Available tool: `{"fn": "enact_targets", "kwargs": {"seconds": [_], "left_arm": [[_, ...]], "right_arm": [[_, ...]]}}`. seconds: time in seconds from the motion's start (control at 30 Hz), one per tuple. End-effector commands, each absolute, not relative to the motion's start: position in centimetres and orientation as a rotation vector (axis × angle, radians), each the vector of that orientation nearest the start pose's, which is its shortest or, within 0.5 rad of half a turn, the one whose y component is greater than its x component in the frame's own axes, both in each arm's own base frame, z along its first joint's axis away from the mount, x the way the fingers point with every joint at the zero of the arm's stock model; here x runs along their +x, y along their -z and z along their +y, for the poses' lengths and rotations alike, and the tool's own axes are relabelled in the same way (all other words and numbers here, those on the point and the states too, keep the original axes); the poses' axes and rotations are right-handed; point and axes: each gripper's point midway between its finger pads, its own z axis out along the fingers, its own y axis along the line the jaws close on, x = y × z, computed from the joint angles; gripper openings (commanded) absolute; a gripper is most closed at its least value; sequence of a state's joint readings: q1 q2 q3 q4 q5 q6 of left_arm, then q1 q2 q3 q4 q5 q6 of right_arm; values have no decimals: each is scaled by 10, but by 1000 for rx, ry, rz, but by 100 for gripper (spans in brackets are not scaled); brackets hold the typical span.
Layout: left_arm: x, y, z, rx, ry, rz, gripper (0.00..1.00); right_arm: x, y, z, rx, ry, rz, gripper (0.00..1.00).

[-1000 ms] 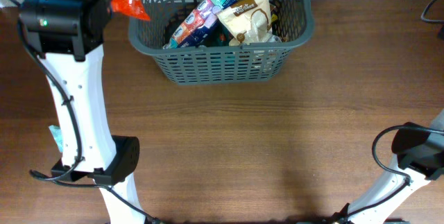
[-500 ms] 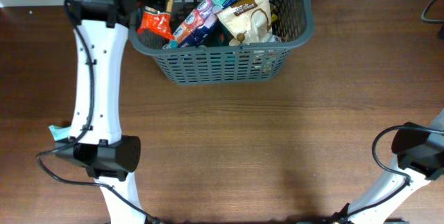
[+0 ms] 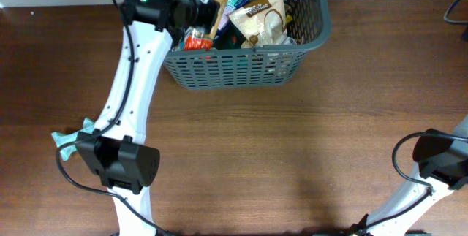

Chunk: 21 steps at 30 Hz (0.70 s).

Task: Pack container
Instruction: 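Lower the spaghetti pack into the basket and open the left gripper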

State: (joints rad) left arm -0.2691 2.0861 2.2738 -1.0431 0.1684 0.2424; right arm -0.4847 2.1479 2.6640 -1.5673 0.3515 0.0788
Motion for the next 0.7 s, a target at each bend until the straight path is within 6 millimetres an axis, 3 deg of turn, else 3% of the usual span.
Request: {"fn": "enact_targets", "kwargs": {"seconds": [0.0, 0.1, 0.23, 0.3, 0.4, 0.47, 0.57, 0.67], "left_arm": [[508, -267, -173, 680, 247, 2302, 2], [506, -239, -173, 689, 250, 2356, 2], [501, -214, -171, 695, 249, 2409, 1], [499, -206, -170, 698, 250, 2428, 6], [498, -202, -170, 699, 251, 2439, 26], [498, -202, -170, 699, 251, 2438, 48], [498, -202, -170, 699, 251, 2438, 69], [500, -203, -170, 698, 249, 2429, 74]], "right_arm": [[382, -301, -271, 873, 617, 2501, 99], [382, -301, -271, 873, 617, 2501, 99], [382, -301, -271, 873, 617, 2500, 99], [382, -301, -271, 873, 617, 2501, 99], [382, -301, -271, 873, 617, 2501, 99], [382, -301, -271, 873, 617, 2501, 99], [382, -301, -271, 873, 617, 2500, 99], [382, -301, -271, 873, 616, 2501, 99]]}}
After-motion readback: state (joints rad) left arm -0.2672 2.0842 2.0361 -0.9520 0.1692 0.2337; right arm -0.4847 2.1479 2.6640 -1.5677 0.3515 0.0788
